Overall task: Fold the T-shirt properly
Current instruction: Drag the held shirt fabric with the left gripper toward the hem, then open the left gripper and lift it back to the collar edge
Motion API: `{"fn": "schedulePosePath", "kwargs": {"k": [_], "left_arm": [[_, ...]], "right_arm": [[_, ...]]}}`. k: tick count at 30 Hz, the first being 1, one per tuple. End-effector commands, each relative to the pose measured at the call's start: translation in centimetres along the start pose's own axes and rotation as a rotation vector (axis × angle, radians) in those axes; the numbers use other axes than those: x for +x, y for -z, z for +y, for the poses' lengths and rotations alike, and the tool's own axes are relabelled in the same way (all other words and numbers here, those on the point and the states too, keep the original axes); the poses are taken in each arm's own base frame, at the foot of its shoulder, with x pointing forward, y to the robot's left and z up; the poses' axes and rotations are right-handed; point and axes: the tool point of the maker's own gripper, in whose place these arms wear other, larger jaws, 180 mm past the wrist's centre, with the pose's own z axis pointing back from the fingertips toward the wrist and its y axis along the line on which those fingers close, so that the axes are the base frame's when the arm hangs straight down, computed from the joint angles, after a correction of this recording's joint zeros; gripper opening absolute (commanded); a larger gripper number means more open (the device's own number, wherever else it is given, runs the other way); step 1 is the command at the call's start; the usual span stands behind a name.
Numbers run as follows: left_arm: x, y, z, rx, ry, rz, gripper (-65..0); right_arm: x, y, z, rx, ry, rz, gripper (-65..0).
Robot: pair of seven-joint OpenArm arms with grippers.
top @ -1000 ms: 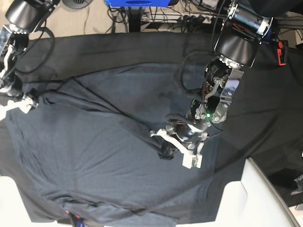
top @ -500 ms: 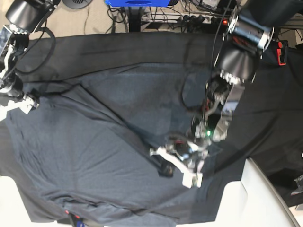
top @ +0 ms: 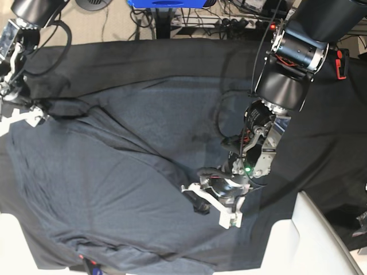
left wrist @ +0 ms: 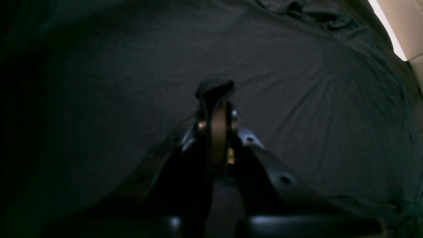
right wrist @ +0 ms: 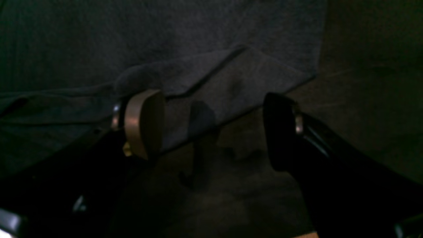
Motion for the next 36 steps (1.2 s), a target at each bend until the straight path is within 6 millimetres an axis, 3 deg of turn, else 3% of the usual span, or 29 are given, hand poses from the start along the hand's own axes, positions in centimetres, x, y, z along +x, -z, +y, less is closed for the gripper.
{"fn": "schedulePosePath", "kwargs": {"k": [1,3,5,8,10,12,15,18,20,24,26,32,33,36], "left_arm": [[3.4,0.2,-0.7,-0.023,0.011,-0.080,-65.0],[3.7,0.1,-0.5,-0.017,0.004,-0.084,-63.8],[4.0,0.0,-0.2,-0.015,0.009,-0.091,-46.7],[4.1,-0.1,0.2,-0.008,0.015,-0.092,-26.2],[4.1,-0.4,0.5,-0.005,0.016,-0.094,-18.3],[4.6,-0.9,0.8,-0.006,0.029,-0.110,-15.5],[5.3,-2.8,1.1,-0.019,0.071,-0.144,-15.5],[4.6,-6.2,1.6,-0.038,0.139,-0.160,-15.5],[3.1,-8.8,1.8,-0.051,0.187,-0.144,-15.6],[-2.2,-13.8,2.8,-0.066,0.262,-0.039,-17.3],[-4.2,-15.6,4.2,-0.028,0.217,-0.008,-25.2],[-9.0,-21.3,8.8,0.210,-0.086,-0.027,-61.5],[-9.8,-22.1,9.2,0.236,-0.113,-0.022,-65.0],[-12.9,-24.2,9.9,0.280,-0.144,0.044,-65.0]], "right_arm": [[1.6,-0.5,0.1,0.006,-0.010,-0.049,-21.0],[1.1,-0.5,-0.2,0.000,-0.012,-0.040,-21.0],[1.1,-0.8,-0.3,-0.003,-0.016,-0.046,-21.0],[1.1,-1.3,-0.3,0.007,-0.049,-0.052,-21.0],[1.2,-1.6,0.2,0.037,-0.099,-0.061,-21.0],[0.6,-1.8,0.1,0.047,-0.126,-0.050,-21.0],[0.4,-2.2,-1.2,0.021,-0.109,-0.053,-21.0],[-0.1,-2.7,-3.1,-0.009,-0.080,-0.050,-21.0],[-0.5,-3.3,-3.7,0.032,-0.057,-0.060,-21.0],[-0.5,-4.4,-4.6,0.118,0.024,-0.110,-21.0],[-1.0,-3.9,-5.1,0.130,0.081,-0.103,-21.0],[-2.3,-1.2,-5.3,0.160,0.177,-0.037,-21.0],[-2.6,-0.8,-5.4,0.163,0.185,-0.021,-21.0],[-2.6,0.4,-4.8,0.184,0.219,-0.004,-21.0]]}}
